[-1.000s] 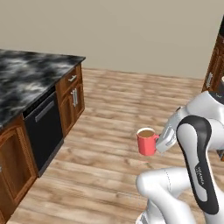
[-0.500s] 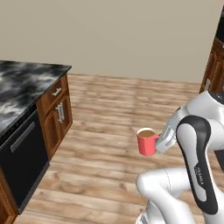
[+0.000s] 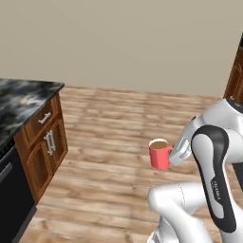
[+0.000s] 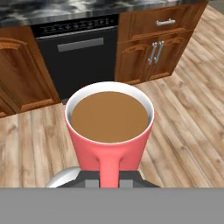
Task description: Pick up the brewed coffee from the coffee machine and place it next to the breakfast plate on the dining counter.
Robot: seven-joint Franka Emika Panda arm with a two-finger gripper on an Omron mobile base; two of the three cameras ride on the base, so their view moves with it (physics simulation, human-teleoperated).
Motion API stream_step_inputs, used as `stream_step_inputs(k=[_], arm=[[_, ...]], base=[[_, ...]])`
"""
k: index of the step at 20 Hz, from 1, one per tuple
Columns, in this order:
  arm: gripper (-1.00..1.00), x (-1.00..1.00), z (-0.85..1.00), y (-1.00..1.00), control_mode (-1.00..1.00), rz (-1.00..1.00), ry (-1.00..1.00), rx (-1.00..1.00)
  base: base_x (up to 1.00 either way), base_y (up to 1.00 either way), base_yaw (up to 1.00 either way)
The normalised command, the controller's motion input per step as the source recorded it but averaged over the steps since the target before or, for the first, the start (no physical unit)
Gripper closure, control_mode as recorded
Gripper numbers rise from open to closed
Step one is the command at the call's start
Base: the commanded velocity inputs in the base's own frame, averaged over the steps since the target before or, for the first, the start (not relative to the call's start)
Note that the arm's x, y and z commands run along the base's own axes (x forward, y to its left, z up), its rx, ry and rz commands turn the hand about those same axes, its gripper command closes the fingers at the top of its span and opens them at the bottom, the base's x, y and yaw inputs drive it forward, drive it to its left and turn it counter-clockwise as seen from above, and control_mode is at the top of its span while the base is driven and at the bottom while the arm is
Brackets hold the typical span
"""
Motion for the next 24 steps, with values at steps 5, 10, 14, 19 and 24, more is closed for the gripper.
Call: stream_step_inputs(k=[5, 10, 14, 19, 24], arm=[[1.00, 0.00, 0.00, 0.00, 1.00, 0.00, 0.00, 0.00], [1.00, 0.00, 0.00, 0.00, 1.00, 0.00, 0.00, 0.00], [1.00, 0.00, 0.00, 0.00, 1.00, 0.00, 0.00, 0.00], [1.00, 0.00, 0.00, 0.00, 1.00, 0.00, 0.00, 0.00], [1.00, 0.00, 0.00, 0.00, 1.00, 0.00, 0.00, 0.00]], base=[[1.00, -0.14, 0.06], [1.00, -0.14, 0.17], [1.00, -0.15, 0.29], [1.00, -0.18, 0.37], [1.00, -0.14, 0.44]])
